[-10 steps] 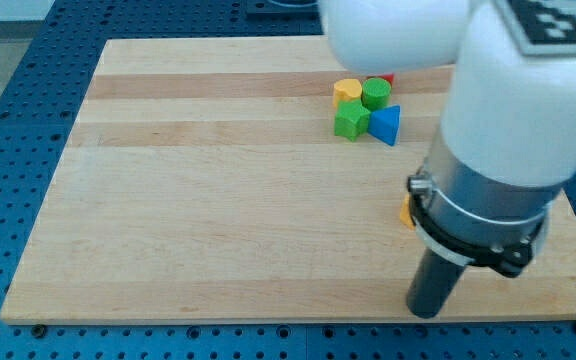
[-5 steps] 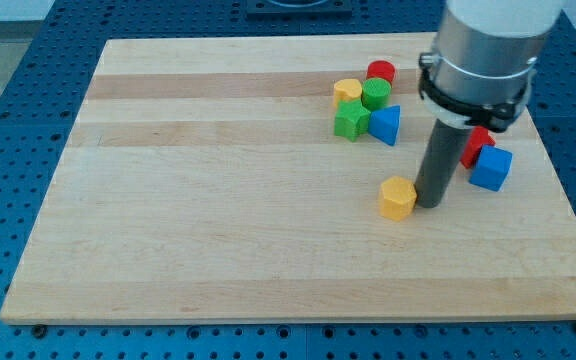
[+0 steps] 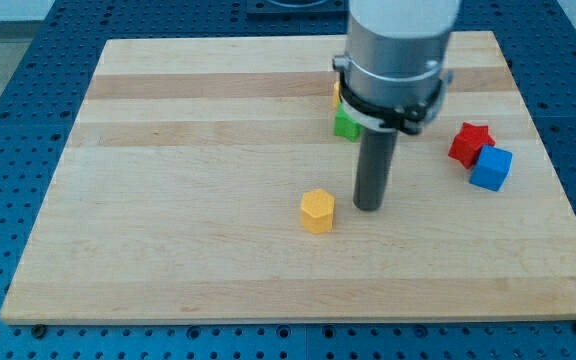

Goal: Slide the yellow hexagon towards the green star

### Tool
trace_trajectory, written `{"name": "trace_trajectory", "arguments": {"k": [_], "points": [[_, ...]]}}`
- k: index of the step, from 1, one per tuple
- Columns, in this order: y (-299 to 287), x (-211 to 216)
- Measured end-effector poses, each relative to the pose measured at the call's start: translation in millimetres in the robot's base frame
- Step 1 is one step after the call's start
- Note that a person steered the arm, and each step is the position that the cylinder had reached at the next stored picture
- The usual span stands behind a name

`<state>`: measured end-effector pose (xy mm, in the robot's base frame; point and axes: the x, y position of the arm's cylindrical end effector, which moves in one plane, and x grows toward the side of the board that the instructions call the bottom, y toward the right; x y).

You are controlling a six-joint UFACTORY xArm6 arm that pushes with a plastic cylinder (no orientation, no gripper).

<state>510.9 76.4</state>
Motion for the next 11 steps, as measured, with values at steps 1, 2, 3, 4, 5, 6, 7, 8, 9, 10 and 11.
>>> {"name": "trace_trajectory", "arguments": {"k": [1,2,3,4,5,6,7,8,9,10,11], "points": [[-6.4,25.8],[-43.3,45.1],[-88.7,44.9],[-111.6,-7.9],[-115.5,-69.9],[-129.2,-71.9],[-155.6,-39.1],[-160.4,46.0],[-131.3,97.5],[-97.9,39.4],[-97.8,31.0]]}}
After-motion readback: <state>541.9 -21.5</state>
